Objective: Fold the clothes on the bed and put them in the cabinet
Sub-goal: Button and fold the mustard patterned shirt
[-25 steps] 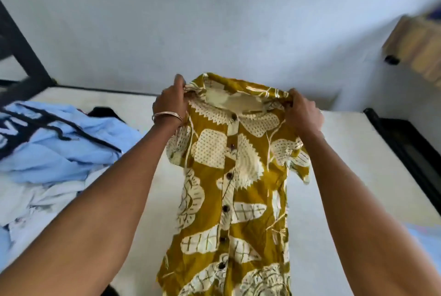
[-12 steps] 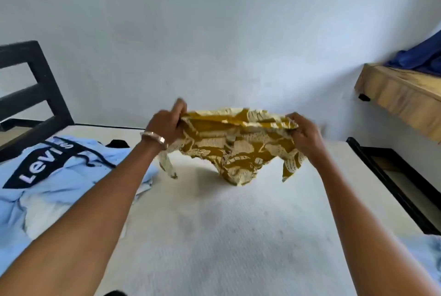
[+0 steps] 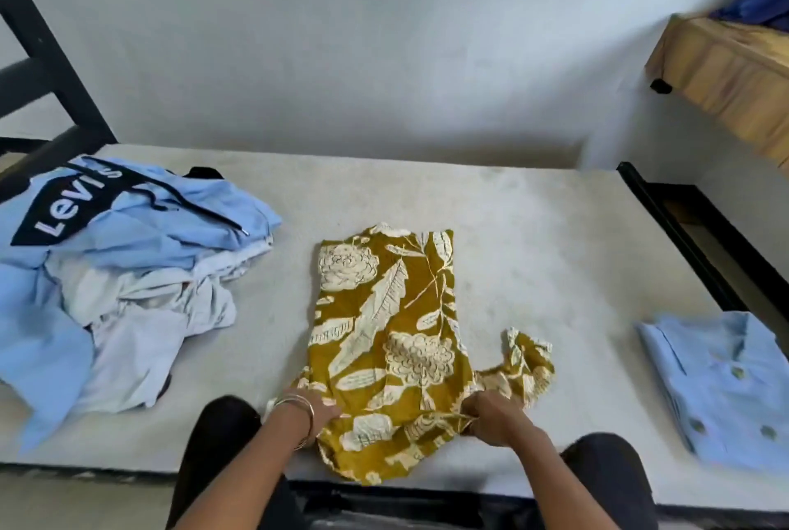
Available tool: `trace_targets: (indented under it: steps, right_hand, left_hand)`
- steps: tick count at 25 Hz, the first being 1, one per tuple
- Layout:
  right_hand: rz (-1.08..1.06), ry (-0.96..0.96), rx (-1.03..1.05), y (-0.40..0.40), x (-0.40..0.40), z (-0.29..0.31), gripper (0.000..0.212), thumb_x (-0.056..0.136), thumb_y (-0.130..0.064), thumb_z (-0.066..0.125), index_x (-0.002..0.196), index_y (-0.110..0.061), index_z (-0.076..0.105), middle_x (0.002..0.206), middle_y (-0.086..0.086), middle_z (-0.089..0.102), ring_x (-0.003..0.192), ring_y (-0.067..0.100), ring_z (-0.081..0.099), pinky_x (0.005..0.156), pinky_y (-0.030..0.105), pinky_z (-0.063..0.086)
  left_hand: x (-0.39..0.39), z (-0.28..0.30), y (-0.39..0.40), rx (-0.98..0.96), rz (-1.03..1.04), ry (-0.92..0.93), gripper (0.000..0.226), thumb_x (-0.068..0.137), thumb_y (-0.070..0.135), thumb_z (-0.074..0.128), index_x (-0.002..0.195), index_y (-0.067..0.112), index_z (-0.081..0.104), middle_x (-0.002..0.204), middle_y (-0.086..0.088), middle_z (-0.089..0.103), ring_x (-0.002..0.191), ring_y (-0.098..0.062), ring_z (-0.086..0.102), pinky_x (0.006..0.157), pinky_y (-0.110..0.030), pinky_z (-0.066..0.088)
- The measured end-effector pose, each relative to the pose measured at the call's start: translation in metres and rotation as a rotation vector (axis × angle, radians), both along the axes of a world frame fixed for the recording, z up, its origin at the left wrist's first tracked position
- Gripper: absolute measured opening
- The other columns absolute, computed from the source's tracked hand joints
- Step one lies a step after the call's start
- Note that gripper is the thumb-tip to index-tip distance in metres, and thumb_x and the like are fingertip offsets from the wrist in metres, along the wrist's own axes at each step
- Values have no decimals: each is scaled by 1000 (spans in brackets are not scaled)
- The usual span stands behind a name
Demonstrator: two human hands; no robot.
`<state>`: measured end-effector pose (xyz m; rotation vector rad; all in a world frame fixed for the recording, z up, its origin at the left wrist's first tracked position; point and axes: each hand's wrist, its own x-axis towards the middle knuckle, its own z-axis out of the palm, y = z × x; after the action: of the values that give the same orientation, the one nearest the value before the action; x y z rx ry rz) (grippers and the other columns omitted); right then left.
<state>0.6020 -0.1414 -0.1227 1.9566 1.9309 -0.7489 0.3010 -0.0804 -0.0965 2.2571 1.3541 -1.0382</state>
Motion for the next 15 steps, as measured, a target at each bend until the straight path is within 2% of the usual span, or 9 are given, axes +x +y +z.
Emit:
trace_targets:
  steps: [2,6,7,8,9,11,12,14,15]
  right_hand:
    - [24,-46,-119,-11,-7,-8,23,91,-32,62,113,-25,64,124,0,60,121,25,52,101,48,36]
    - [144,-190,-343,-13,-15,-2,54,77,-31,80,122,-14,57,129,4,58,124,25,49,110,59,25]
    - [141,-203,-394,-12,-18,3,53,78,-30,80,119,-11,55,129,6,59,119,26,52,107,56,30]
    - [119,-173,-429,-10,-19,7,41,82,-27,77,111,-9,54,126,9,61,106,25,57,98,49,41]
    - [40,-97,-427,-8,-19,8,25,87,-22,72,99,-8,54,119,12,65,90,23,61,82,37,48]
    - [-332,106,-246,-4,-15,5,15,93,-19,63,86,-8,54,100,12,68,75,22,65,58,26,47]
    - [-584,173,-85,-2,-12,5,17,94,-22,60,90,-6,57,99,12,66,82,26,66,59,29,47]
    - [-1096,244,216,3,0,0,32,94,-25,58,115,-1,56,117,20,61,110,37,58,77,38,47]
    - [-1304,270,266,5,8,-4,46,94,-26,60,128,2,47,129,25,53,121,41,50,88,44,46]
  left_hand:
    - [6,-17,-15,-17,47,89,51,96,40,47,142,18,44,142,-12,48,126,-29,50,90,-29,47]
    - [20,-16,-33,-185,135,284,54,90,41,61,132,8,53,137,-12,54,123,-34,52,103,-49,42]
    - [24,-14,-33,-180,174,313,53,91,41,58,132,8,52,137,-11,54,124,-34,51,104,-49,41]
    - [28,-17,-30,-151,179,318,50,93,38,56,133,10,51,136,-10,54,124,-33,51,104,-47,42]
    - [34,-15,-26,-103,180,322,46,93,35,56,132,11,52,135,-9,54,123,-32,52,101,-46,44]
    - [43,-13,-18,-12,178,196,41,92,28,55,131,14,53,133,-8,55,119,-31,55,93,-42,49]
    - [48,-13,-15,6,166,102,39,93,27,53,129,15,55,132,-8,56,117,-30,56,91,-41,50]
    - [58,-17,-9,18,203,-130,36,94,31,51,128,19,55,131,-8,57,115,-30,57,91,-42,51]
    - [63,-21,-8,22,233,-227,39,94,32,52,132,22,51,135,-8,54,118,-29,54,93,-43,50]
